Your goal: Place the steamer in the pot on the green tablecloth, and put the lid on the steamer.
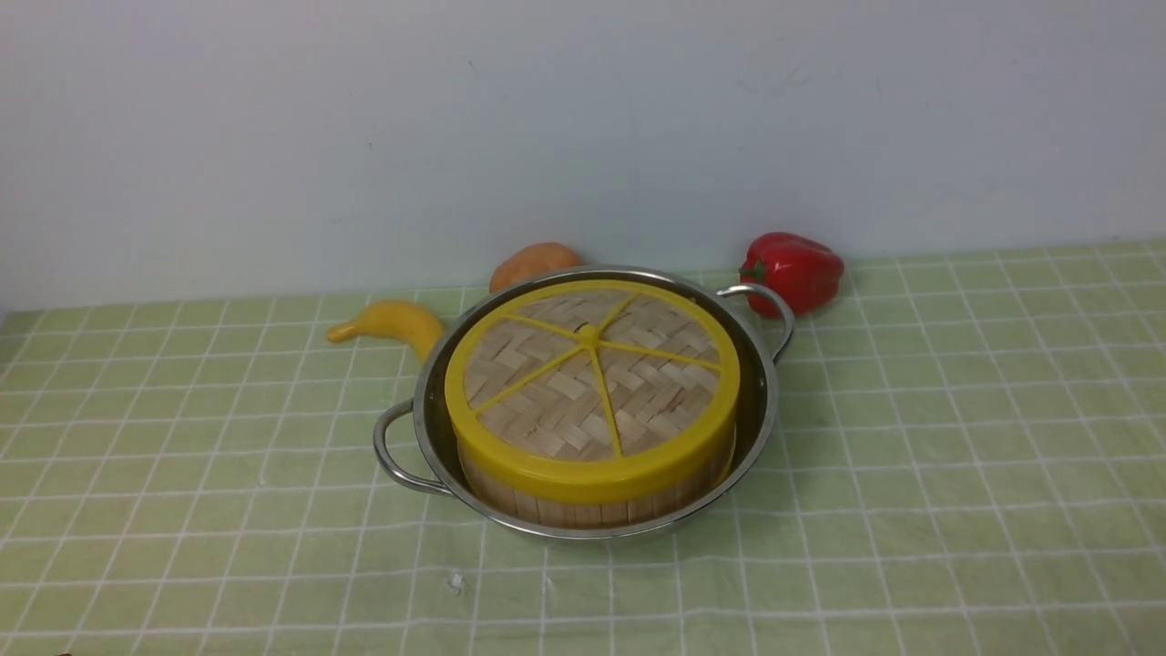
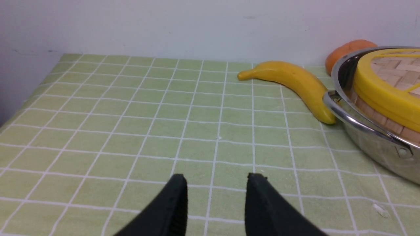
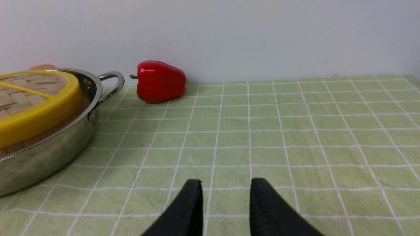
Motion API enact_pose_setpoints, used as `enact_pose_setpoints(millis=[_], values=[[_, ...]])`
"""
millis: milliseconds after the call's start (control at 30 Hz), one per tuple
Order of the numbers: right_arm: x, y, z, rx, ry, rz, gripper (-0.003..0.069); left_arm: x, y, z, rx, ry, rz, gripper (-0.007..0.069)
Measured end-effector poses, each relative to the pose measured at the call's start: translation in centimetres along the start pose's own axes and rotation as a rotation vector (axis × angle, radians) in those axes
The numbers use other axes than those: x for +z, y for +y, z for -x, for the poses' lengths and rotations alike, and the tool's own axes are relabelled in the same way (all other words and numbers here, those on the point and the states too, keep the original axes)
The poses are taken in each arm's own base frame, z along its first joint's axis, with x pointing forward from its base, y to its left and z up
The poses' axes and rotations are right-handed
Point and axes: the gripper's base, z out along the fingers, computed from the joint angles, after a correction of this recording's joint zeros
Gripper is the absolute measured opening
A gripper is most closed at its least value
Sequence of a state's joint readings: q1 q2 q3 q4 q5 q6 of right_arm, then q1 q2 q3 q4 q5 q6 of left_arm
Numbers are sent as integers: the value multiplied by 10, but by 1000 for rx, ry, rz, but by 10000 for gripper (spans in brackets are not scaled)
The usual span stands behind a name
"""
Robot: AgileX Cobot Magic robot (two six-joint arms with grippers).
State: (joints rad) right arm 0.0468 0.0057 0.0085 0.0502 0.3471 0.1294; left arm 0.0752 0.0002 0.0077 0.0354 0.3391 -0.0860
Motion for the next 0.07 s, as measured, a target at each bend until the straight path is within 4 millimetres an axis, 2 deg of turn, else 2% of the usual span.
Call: enact_pose_setpoints(millis=[67], values=[[0,0,0,0,0,0,237,0,0,0,0,0,0,243]])
